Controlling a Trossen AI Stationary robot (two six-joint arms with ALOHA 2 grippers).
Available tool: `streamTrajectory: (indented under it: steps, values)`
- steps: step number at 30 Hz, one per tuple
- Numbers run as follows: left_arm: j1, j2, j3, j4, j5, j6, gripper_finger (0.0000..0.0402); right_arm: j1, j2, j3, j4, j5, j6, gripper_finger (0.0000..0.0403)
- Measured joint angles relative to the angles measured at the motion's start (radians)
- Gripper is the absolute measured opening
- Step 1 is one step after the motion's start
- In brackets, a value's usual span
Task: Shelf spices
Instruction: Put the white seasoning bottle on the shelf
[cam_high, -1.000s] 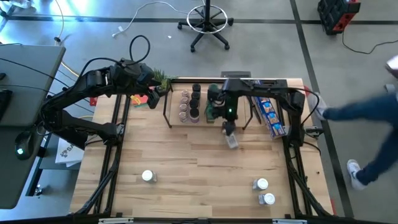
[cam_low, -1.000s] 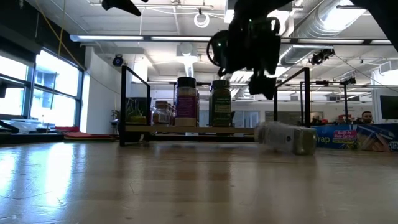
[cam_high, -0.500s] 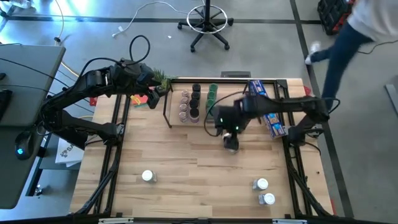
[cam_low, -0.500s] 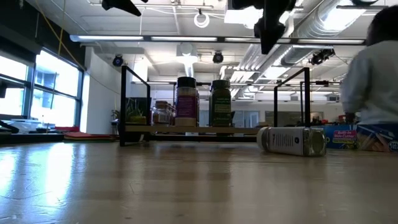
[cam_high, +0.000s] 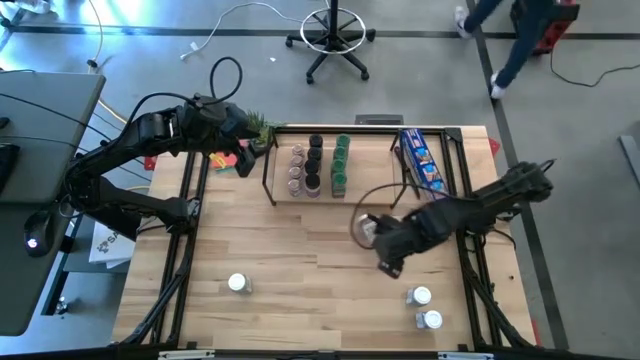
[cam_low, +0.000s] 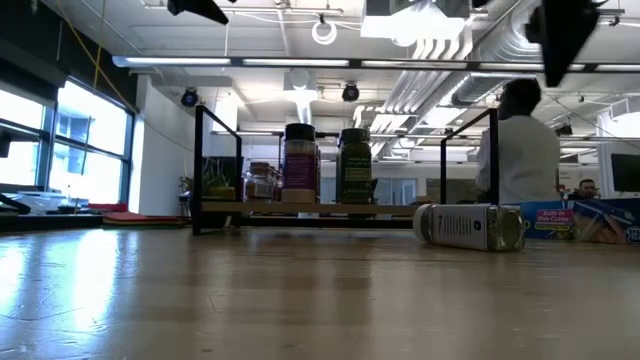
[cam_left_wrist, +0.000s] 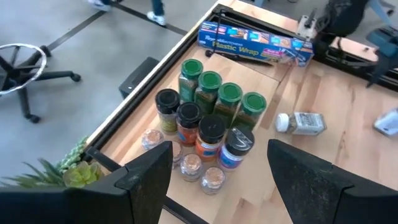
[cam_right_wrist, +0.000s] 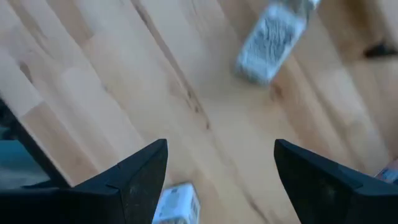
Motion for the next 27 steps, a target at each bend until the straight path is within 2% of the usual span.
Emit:
streamTrajectory:
  steps: [3,8,14,18,20,23,27]
  values:
    - [0.0,0.0,0.0,0.0,0.021,0.0,0.0259,0.03,-0.091,-0.116,0.053,-0.023,0.078,0.0288]
    - [0.0,0.0,0.0,0.007,0.01,0.001,0.0259,0.038,-0.186,-0.248,0.283,-0.04,0.069,0.0288]
    - [0.0,0.0,0.0,0.034,-0.073,-0.085,0.0259,0.022,-0.19,-0.325,0.518,0.058,-0.119,0.0288]
    - [0.0,0.0,0.0,0.035,-0.1,-0.166,0.0259,0.002,-0.189,-0.322,0.509,0.061,-0.201,0.0288]
    - [0.0,0.0,0.0,0.035,-0.084,-0.176,0.0259,-0.009,-0.184,-0.309,0.517,0.081,-0.156,0.0288]
    - [0.0,0.0,0.0,0.039,-0.05,-0.129,0.0259,-0.033,-0.151,-0.304,0.51,0.117,-0.007,0.0288]
    - [0.0,-0.007,0.0,0.032,0.073,-0.047,0.0259,-0.102,-0.094,-0.291,0.512,0.056,0.164,0.0288]
